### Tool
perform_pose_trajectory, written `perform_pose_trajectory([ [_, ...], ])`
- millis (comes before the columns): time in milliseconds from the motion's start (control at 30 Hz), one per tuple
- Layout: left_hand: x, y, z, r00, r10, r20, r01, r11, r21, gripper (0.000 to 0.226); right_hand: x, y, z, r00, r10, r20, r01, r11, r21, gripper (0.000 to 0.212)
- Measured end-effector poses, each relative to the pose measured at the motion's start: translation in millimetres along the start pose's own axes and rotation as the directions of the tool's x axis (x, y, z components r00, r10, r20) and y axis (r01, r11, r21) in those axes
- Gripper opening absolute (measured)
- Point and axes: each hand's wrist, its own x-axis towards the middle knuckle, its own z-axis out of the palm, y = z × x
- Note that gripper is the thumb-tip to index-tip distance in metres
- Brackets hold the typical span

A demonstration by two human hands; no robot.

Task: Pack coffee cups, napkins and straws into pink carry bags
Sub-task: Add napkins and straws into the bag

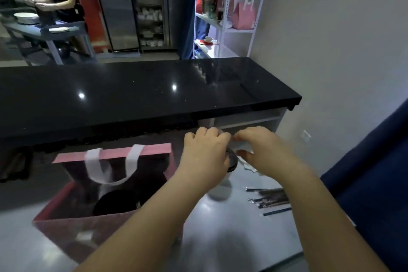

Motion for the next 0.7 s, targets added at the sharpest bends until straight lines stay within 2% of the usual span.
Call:
perform_pose_trajectory([
  [133,23,43,55,0.989,-0.043,0.140,0.042,0.999,0.011,0.035,-14,75,17,0.997,0.067,0.036,-0.070,0.995,0.070,0.029],
  [300,42,84,130,0.963,-0.124,0.237,0.130,0.992,-0.007,0.037,-28,166,61,0.976,0.131,0.171,-0.157,0.977,0.144,0.029],
  [500,53,111,192,0.905,-0.210,0.370,0.215,0.976,0.027,0.046,-23,218,122,0.954,0.097,0.285,-0.154,0.970,0.187,0.037],
  [700,67,116,224,0.867,-0.298,0.399,0.297,0.953,0.065,0.044,10,244,159,0.964,0.096,0.248,-0.132,0.982,0.134,0.044],
])
